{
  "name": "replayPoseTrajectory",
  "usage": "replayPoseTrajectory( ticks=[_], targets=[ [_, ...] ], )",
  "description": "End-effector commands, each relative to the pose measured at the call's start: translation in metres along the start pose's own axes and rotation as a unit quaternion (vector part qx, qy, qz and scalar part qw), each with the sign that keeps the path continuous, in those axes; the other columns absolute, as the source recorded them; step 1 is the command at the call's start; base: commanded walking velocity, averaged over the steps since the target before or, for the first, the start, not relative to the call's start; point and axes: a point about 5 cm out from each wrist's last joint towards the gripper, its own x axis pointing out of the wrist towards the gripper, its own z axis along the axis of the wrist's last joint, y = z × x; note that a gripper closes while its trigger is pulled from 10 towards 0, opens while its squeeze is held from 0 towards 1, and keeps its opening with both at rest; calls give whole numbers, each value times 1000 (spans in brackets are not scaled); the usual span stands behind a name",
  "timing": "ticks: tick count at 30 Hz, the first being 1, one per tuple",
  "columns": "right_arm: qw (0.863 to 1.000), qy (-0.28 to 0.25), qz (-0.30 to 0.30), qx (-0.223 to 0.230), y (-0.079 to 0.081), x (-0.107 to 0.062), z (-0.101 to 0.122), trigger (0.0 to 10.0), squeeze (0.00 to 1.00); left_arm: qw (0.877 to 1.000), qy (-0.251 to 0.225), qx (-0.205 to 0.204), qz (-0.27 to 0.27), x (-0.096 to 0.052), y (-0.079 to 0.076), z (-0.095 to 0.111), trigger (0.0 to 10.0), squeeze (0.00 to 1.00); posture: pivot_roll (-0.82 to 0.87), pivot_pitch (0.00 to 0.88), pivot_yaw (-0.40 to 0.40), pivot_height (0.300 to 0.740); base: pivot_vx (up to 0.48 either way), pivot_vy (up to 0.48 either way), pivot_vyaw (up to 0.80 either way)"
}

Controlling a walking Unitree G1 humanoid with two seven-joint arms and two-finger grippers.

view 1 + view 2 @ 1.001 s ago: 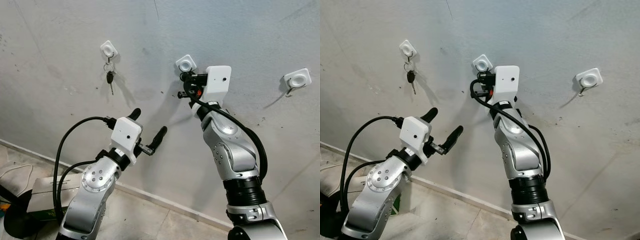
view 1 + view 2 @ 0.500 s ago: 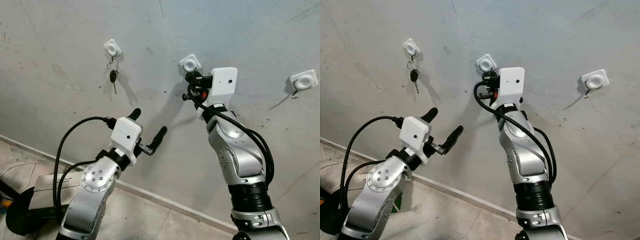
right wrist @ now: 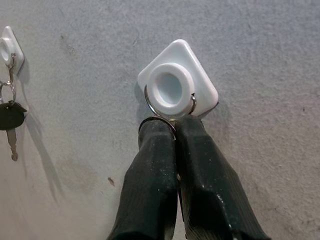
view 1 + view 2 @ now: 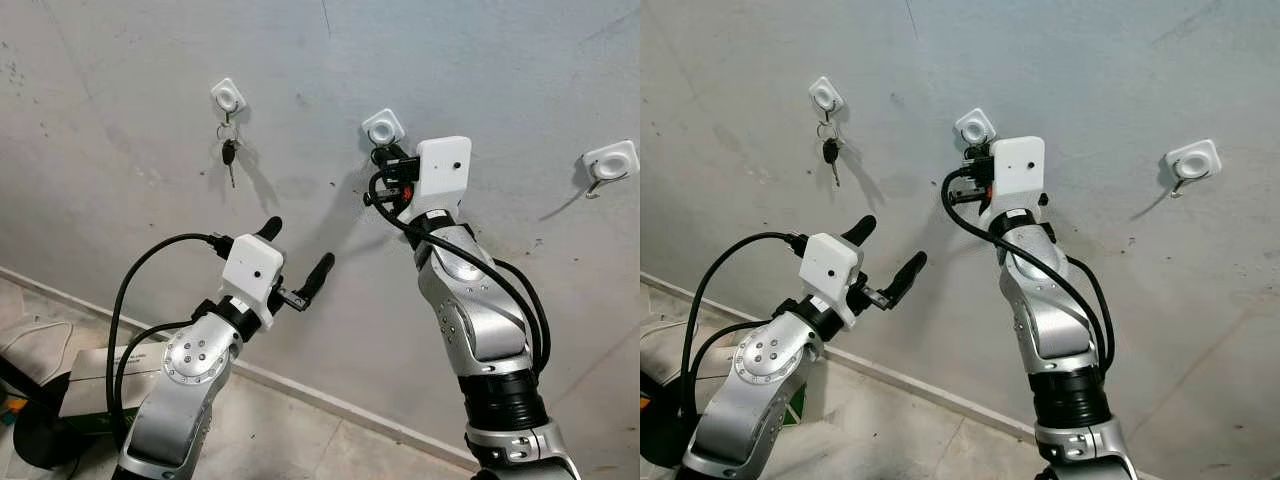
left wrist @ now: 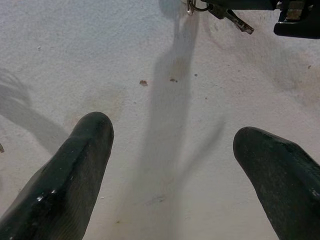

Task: Hang keys on a hook

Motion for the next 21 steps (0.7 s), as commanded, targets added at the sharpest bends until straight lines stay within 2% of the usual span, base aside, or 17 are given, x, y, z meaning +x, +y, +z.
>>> replayPoseTrajectory(
  ticks=[1, 7, 11, 21],
  targets=[
    [1000, 11, 8, -7, 4, -1, -3, 10000, 0, 1000, 4, 3, 0, 0, 1, -1, 10000, 0, 89, 0, 32, 740, 0, 0, 0],
    [999, 29, 10, -9, 9, 2, -7, 10000, 0, 1000, 4, 2, 0, 0, 1, -1, 10000, 0, 89, 0, 32, 740, 0, 0, 0],
    [999, 45, 3, 4, 10, 5, -10, 10000, 0, 1000, 4, 1, 1, 1, 0, -1, 10000, 0, 92, 0, 31, 740, 0, 0, 0],
    [999, 43, 2, 32, 10, 6, -8, 10000, 0, 1000, 3, 0, 3, 1, 0, -1, 10000, 0, 92, 0, 28, 740, 0, 0, 0]
  ],
)
